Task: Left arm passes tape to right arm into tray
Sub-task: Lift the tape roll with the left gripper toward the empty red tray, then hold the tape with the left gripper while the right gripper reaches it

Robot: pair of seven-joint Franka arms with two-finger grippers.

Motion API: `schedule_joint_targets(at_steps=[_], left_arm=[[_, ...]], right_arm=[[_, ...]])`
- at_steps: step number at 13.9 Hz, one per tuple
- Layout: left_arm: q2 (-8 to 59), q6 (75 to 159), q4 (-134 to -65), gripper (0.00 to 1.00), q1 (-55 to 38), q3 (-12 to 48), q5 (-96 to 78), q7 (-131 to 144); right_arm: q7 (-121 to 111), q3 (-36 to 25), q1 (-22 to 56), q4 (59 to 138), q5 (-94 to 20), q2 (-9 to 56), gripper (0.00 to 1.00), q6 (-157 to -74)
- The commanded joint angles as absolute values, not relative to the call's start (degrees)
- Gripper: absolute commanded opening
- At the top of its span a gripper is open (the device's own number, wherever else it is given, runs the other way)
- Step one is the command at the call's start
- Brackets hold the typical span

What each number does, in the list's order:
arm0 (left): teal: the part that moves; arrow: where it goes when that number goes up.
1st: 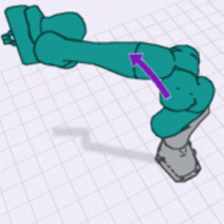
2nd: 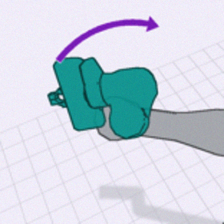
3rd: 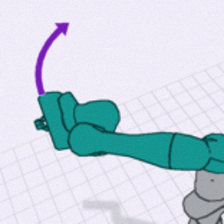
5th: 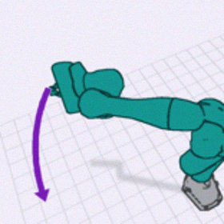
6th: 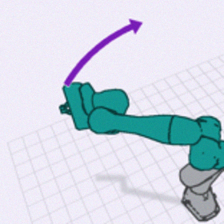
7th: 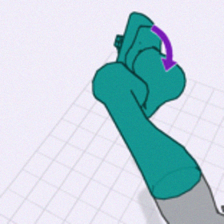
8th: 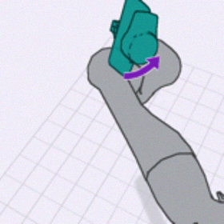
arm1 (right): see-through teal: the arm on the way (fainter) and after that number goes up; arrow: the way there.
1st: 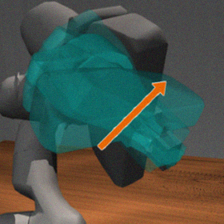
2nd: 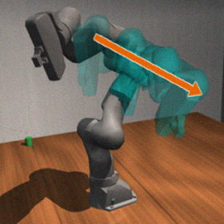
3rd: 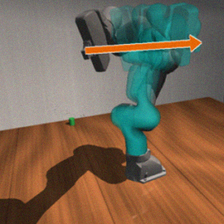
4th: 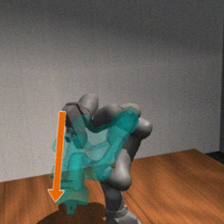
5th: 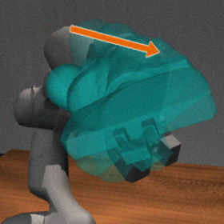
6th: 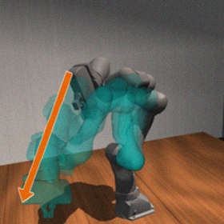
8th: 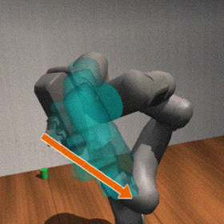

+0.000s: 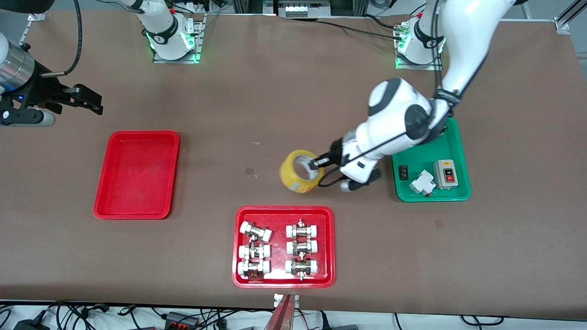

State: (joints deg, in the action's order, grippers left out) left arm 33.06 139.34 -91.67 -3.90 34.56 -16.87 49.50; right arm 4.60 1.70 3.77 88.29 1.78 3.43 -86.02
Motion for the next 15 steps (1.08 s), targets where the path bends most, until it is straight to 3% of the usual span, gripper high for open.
schedule_joint_targets(at_steps=[1,4,7,15], left_arm=[[34.9,148.5,-89.5,0.0,-9.3,34.7,-22.0,50.8],[38.6,158.7,-86.9,0.0,-15.4,34.7,-25.7,51.1],[40.3,159.0,-82.7,0.0,-18.0,34.7,-28.6,50.9],[41.9,159.1,-82.3,0.0,-19.2,34.7,-28.7,50.1]], right_arm=[[1.2,1.7,3.8,87.8,1.4,4.7,1.0,-83.2],[-1.1,1.3,3.1,87.8,-9.8,5.6,1.0,-81.0],[-4.4,1.2,3.1,87.8,-20.8,7.8,1.0,-82.8],[-17.2,1.8,6.4,88.0,-41.9,17.5,1.0,-98.9]])
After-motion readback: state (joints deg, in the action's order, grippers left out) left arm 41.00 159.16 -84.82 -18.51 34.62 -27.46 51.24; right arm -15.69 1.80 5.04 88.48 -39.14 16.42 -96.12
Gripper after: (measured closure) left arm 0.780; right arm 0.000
